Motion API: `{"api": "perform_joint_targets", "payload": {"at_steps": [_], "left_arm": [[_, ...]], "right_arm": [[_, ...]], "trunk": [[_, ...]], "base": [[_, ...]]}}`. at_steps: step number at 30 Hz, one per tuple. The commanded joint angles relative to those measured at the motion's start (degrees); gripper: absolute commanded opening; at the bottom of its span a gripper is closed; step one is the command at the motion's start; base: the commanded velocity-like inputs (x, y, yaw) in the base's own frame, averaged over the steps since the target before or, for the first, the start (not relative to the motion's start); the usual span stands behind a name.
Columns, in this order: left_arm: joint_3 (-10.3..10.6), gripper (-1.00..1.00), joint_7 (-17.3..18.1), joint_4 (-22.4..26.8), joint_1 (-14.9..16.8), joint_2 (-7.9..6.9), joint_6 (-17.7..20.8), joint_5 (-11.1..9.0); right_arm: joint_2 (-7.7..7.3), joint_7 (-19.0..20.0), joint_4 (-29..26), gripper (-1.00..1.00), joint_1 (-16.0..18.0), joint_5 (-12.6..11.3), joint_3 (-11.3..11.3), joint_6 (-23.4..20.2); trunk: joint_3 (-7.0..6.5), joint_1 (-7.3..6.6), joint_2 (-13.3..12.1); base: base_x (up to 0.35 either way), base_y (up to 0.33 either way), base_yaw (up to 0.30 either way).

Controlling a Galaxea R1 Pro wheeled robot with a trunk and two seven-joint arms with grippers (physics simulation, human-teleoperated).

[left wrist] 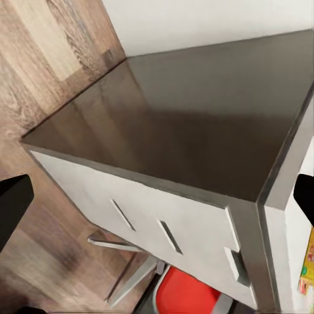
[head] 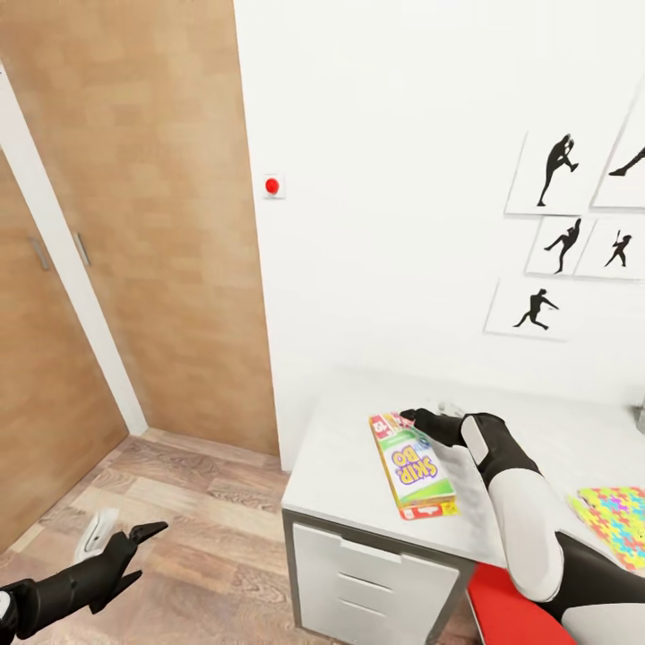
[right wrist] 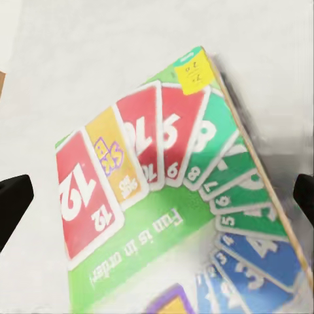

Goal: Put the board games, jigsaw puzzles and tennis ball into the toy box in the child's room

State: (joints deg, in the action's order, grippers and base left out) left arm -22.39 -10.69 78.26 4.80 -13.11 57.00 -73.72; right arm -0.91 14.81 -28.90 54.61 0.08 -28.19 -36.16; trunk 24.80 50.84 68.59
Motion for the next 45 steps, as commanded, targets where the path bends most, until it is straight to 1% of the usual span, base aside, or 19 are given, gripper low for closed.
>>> {"api": "perform_joint_targets", "payload": {"at_steps": [1, 4, 5, 6, 7, 8, 9, 10, 12, 15, 18, 21, 26, 32, 37, 45], "left_arm": [[-0.1, 1.00, -0.6, 0.1, 0.0, 0.03, 0.2, -0.5], [-0.2, 1.00, -0.6, 0.1, 0.0, 0.06, 0.2, -0.4], [-0.2, 1.00, -0.6, 0.1, 0.0, 0.06, 0.2, -0.4], [-0.2, 1.00, -0.6, 0.1, 0.0, 0.06, 0.2, -0.3], [-0.3, 1.00, -0.6, 0.1, 0.0, 0.07, 0.2, -0.3], [-0.3, 1.00, -0.6, 0.1, 0.0, 0.08, 0.2, -0.3], [-0.2, 1.00, -0.6, 0.1, 0.0, 0.09, 0.2, -0.3], [-0.1, 1.00, -0.6, 0.1, 0.0, 0.09, 0.2, -0.2], [0.0, 1.00, -0.6, 0.1, 0.0, 0.10, 0.2, -0.2], [0.0, 1.00, -0.6, 0.1, 0.0, 0.12, 0.1, -0.1], [0.1, 1.00, -0.6, 0.1, 0.0, 0.22, 0.1, -0.1], [0.0, 1.00, -0.6, 0.1, 0.0, 0.40, 0.1, -0.2], [0.0, 1.00, -0.6, 0.0, 0.0, 0.50, -0.8, -0.2], [0.1, 1.00, -0.6, -1.2, 0.0, 0.53, -1.9, -0.1], [0.1, 1.00, -0.6, -1.5, 0.0, 0.52, -2.0, -0.1], [0.1, 1.00, -0.6, -1.5, 0.0, 0.53, -2.1, -0.1]], "right_arm": [[-0.08, 0.2, -0.2, 1.00, 0.0, 0.0, -0.3, -0.3], [-0.44, 0.2, -1.7, 1.00, 0.0, 0.1, -0.3, -0.3], [-0.93, 0.1, -3.0, 1.00, -0.1, 0.1, -0.3, -0.3], [-1.82, 0.1, -4.4, 1.00, -0.2, 0.1, -0.3, -0.4], [-2.22, 0.1, -4.6, 1.00, -0.2, 0.1, -0.4, -0.4], [-3.15, 0.2, -4.9, 1.00, -0.2, 0.1, -0.4, -0.5], [-3.65, 0.2, -4.9, 1.00, -0.2, 0.1, -0.4, -0.5], [-4.45, 0.2, -4.5, 1.00, -0.2, 0.1, -0.4, -0.6], [-5.24, 0.2, -3.3, 1.00, -0.1, 0.1, -0.4, -0.7], [-5.82, 0.1, -0.6, 1.00, 0.0, 0.1, -0.4, -0.7], [-7.67, 0.2, 3.3, 1.00, 0.4, 0.0, -0.4, -0.8], [-8.50, 0.4, 4.9, 1.00, 0.5, 0.0, -0.3, -0.9], [-8.86, 0.8, 5.8, 1.00, 0.6, -0.2, -0.3, -1.0], [-8.59, 2.9, 5.9, 1.00, 0.4, -0.3, -0.2, -0.7], [-8.47, 4.0, 6.0, 1.00, 0.4, -0.3, -0.1, -0.8], [-8.41, 4.6, 6.0, 1.00, 0.4, -0.3, 0.1, -1.1]], "trunk": [[0.06, -0.03, 0.0], [0.06, -0.03, 0.0], [0.06, -0.03, 0.0], [0.06, -0.03, 0.0], [0.06, -0.03, 0.0], [0.06, -0.03, 0.0], [0.06, -0.03, 0.0], [0.06, -0.03, 0.0], [0.06, -0.03, 0.0], [0.06, -0.03, 0.0], [0.06, -0.03, 0.0], [0.06, -0.03, 0.0], [0.06, -0.03, 0.0], [0.06, -0.03, 0.0], [0.06, -0.03, 0.0], [-0.09, -0.03, 0.0]], "base": [[-0.264, -0.111, 0.002], [-0.216, -0.088, 0.001], [-0.113, -0.046, 0.001], [-0.058, -0.023, 0.000], [-0.046, -0.019, 0.000], [-0.030, -0.012, 0.000], [-0.024, -0.010, 0.000], [-0.015, -0.006, 0.000], [-0.010, -0.004, 0.000], [-0.005, -0.002, 0.000], [-0.002, -0.001, 0.000], [0.000, 0.000, 0.000], [0.000, 0.000, 0.000], [0.000, 0.000, 0.000], [0.000, 0.000, 0.010], [0.000, 0.000, 0.220]]}}
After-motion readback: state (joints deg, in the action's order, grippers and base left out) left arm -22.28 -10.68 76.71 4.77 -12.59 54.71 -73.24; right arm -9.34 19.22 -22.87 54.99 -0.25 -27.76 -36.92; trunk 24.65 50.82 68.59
